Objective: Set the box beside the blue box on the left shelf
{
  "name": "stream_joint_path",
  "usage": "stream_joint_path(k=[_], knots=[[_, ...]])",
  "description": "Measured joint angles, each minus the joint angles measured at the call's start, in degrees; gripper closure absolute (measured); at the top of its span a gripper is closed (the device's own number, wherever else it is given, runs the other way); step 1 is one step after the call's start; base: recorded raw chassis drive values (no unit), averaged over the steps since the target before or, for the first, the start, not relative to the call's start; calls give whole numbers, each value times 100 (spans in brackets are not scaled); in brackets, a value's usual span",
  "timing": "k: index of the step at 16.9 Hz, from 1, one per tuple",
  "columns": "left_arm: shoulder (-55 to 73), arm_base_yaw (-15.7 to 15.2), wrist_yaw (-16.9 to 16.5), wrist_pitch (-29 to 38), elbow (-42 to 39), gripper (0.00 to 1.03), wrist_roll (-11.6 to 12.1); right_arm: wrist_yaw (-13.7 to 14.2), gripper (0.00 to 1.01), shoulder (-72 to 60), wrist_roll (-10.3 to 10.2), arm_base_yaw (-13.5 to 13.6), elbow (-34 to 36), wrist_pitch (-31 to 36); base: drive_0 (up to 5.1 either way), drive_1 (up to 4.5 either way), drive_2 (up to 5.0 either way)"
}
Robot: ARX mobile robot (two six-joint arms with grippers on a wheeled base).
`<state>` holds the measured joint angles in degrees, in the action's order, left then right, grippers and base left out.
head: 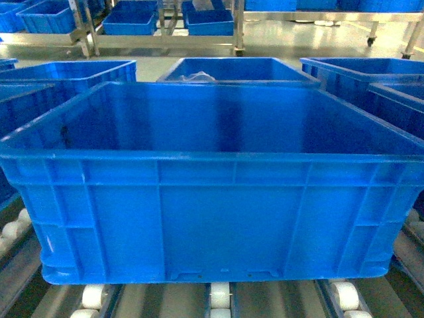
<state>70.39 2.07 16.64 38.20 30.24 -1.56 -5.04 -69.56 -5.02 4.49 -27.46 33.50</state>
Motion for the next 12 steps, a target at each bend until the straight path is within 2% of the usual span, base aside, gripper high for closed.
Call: stream_joint_path(k=[3,5,6,7,8,9,10,11,12], knots=[[-17,-17,42,0,0,5,11,61,3,26,7,-2,37,92,0,0,0],[-20,-28,52,-2,-4,5,13,273,3,57,83,-7,81,149,0,0,0],[-83,-160,-634,280,-149,13,52,293,3,63,103,-7,83,149,0,0,0],[-374,-195,-1329,391,-520,26,55,354,4,61,118,-4,105,264,0,0,0],[-634,-205,-1606,448,-883,39,55,737,16,76,278,2,413,1067,0,0,0],[-815,-205,-1644,472,-1156,52,55,852,29,306,363,-22,789,1322,0,0,0],[-1014,-205,-1648,498,-1399,65,57,850,42,549,391,-81,1073,1327,0,0,0],[-1263,-205,-1650,494,-1617,77,55,623,54,765,426,-267,1287,1311,0,0,0],[-1486,-205,-1648,474,-1803,90,55,529,67,1016,450,-431,1478,1281,0,0,0]])
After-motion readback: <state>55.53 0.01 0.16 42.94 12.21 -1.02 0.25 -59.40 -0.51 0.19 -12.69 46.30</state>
